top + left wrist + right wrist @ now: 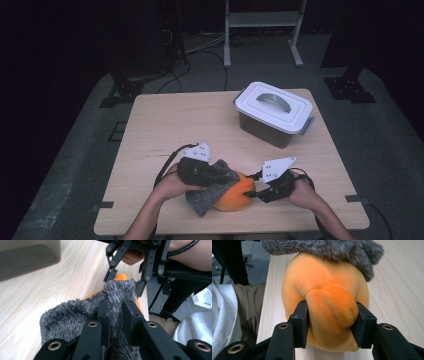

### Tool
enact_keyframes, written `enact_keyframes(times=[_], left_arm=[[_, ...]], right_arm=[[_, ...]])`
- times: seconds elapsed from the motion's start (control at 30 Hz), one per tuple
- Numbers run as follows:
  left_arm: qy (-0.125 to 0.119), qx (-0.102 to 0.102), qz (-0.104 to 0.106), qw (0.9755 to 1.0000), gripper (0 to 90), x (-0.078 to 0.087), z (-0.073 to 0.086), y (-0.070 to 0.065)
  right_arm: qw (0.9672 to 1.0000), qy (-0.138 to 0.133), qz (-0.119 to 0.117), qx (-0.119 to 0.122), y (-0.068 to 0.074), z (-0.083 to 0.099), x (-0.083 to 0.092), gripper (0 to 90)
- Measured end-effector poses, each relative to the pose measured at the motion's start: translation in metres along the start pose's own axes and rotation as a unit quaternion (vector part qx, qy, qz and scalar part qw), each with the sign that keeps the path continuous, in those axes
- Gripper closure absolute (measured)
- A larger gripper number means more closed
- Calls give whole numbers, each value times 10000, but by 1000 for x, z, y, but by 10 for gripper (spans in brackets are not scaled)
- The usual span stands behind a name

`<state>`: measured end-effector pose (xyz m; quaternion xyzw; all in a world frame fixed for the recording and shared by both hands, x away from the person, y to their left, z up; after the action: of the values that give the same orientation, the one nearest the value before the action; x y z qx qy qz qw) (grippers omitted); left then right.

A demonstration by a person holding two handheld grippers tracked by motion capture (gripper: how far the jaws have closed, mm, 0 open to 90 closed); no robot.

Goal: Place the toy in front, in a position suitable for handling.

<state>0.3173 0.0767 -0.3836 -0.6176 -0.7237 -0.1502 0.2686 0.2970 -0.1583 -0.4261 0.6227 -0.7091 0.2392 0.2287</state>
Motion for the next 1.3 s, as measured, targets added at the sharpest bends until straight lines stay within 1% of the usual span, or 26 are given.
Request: enact_keyframes(times=[0.07, 0.1, 0.17, 0.2, 0.27, 0.3, 0.33, 0.43, 0.5, 0.57, 0.6, 0.63, 0.73, 0.77, 0.87, 0.93, 0.97, 1.03, 1.1, 1.2, 1.27, 1.3], left_arm=[[-33, -38, 38, 10000, 769, -3, -5, -2], [-25, -69, 35, 10000, 769, -5, -7, -2], [13, -45, 4, 10000, 770, -8, -7, -2], [55, -44, -58, 10000, 770, -9, -6, -2], [95, -24, -139, 9999, 772, -9, -5, -1], [110, -26, -151, 9998, 772, -9, -4, -1], [109, -20, -173, 9998, 773, -9, -4, -1], [114, -10, -170, 9998, 772, -10, -4, -3], [101, -26, -129, 9999, 772, -10, -4, -5], [68, 0, -90, 9999, 771, -10, -3, -5], [50, 13, -81, 10000, 772, -9, -2, -4], [45, 18, -74, 10000, 772, -9, -2, -3], [19, 70, -67, 10000, 770, -7, 1, -1], [2, 95, -47, 9999, 769, -6, 3, 0], [-65, 289, -54, 9995, 768, -2, 11, 5], [-116, 375, -55, 9992, 768, 1, 17, 8], [-116, 375, -55, 9992, 768, 1, 17, 8], [-153, 461, -48, 9988, 768, 3, 21, 9], [-125, 455, -46, 9989, 767, 3, 22, 9], [-114, 460, -47, 9989, 767, 1, 22, 8], [-115, 461, -37, 9989, 767, 0, 21, 8], [-109, 454, -16, 9989, 767, 0, 20, 7]], right_arm=[[9999, 10, 5, 100, 2, -1, -1, 530], [9999, -2, 3, 106, 2, -2, -1, 530], [10000, 9, 7, 56, 2, -1, -1, 517], [10000, 0, 11, 9, 1, -1, -1, 484], [9995, -16, -3, -311, -1, -1, 0, 386], [9989, -15, -38, -464, -2, -3, 0, 358], [9984, 17, -38, -567, -1, -5, 0, 338], [9974, 44, -20, -719, 1, -11, -5, 304], [9974, 91, 6, -713, 2, -10, -9, 336], [9978, 36, -34, -662, 2, -8, -8, 414], [9986, 5, -17, -533, 3, -7, -7, 453], [9989, 14, 2, -469, 3, -6, -7, 471], [9998, 95, 30, -176, 5, -6, -4, 505], [9999, 96, 20, -114, 4, -5, -4, 508], [9999, 103, -20, 16, 3, 2, 0, 516], [9999, 103, -48, 5, 1, 7, 4, 515], [9999, 91, -55, -58, -1, 9, 5, 514], [9998, 55, -99, -161, -4, 12, 7, 502], [9993, 29, -143, -340, -6, 12, 7, 455], [9985, 117, -160, -507, -8, 7, 6, 358], [9981, 162, -157, -575, -7, 5, 5, 324], [9983, 197, -134, -540, -5, 4, 5, 311]])
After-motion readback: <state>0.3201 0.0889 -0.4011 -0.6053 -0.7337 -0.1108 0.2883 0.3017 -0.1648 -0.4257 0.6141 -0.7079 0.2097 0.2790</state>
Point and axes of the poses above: each handheld gripper's, and its own axes: x roughly backward along the jaws, z roughly out of its underside, y roughly to its left, the point moved 2 cm from there along -x, roughly forward along the jaws, and after that the axes turned 3 degrees about -z, right-handed, at the moved point
